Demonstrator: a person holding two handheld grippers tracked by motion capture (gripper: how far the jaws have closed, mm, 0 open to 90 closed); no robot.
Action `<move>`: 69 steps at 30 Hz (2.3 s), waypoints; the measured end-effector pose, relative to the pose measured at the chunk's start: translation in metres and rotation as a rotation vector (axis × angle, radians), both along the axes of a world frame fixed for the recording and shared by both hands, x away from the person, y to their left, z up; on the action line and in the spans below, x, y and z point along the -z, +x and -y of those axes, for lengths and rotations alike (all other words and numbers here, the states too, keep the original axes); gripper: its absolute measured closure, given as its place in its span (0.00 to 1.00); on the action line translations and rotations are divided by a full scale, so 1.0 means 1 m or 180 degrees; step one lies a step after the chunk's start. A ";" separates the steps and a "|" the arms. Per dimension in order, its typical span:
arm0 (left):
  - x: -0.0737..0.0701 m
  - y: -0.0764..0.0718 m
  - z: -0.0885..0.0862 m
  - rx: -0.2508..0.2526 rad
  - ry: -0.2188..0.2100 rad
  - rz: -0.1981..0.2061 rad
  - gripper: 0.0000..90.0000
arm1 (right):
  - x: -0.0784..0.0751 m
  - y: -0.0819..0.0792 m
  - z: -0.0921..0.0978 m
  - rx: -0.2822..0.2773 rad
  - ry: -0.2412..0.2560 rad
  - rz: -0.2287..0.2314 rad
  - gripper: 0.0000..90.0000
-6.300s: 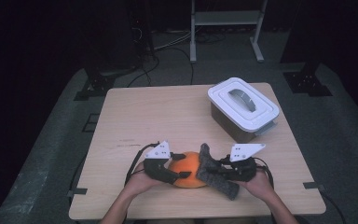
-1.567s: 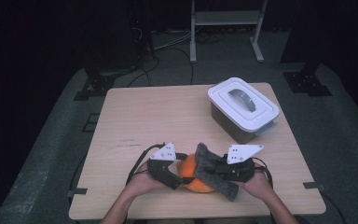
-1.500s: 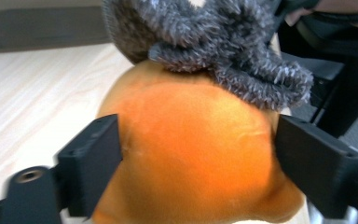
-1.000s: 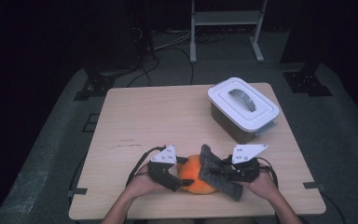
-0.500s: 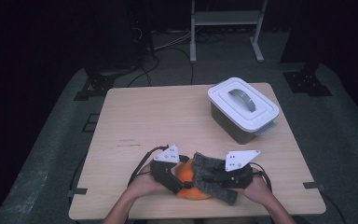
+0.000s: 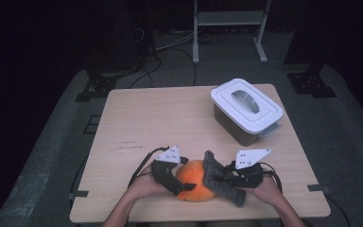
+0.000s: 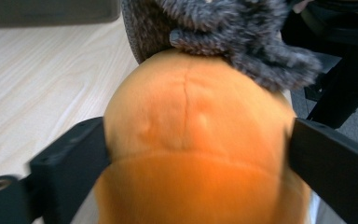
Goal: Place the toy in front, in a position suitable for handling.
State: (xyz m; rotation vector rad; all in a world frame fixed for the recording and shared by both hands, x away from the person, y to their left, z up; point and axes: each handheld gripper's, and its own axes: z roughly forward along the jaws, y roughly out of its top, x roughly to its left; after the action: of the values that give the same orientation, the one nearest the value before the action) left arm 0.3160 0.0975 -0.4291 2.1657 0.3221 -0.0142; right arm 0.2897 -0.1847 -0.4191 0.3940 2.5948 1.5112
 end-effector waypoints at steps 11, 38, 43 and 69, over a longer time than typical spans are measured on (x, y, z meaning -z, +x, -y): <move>-0.011 -0.008 0.004 -0.0114 -0.0156 0.0744 0.41 | -0.011 0.009 0.005 0.0188 0.0234 0.0056 0.83; 0.006 -0.004 -0.007 0.0026 -0.0005 0.0484 0.33 | 0.007 0.019 0.014 0.0349 -0.0065 -0.0137 0.82; 0.004 -0.007 -0.003 0.0090 -0.0019 0.0545 0.33 | 0.002 0.018 0.023 0.0422 0.0133 -0.0131 0.82; -0.002 -0.010 0.002 0.0119 -0.0083 0.0421 0.29 | 0.010 0.018 0.035 0.0257 0.0010 -0.0345 0.83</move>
State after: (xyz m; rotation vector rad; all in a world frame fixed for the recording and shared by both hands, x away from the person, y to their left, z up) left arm 0.3064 0.0960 -0.4273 2.1347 0.2045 0.1028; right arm 0.3073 -0.2199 -0.4293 0.5893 2.6221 1.5081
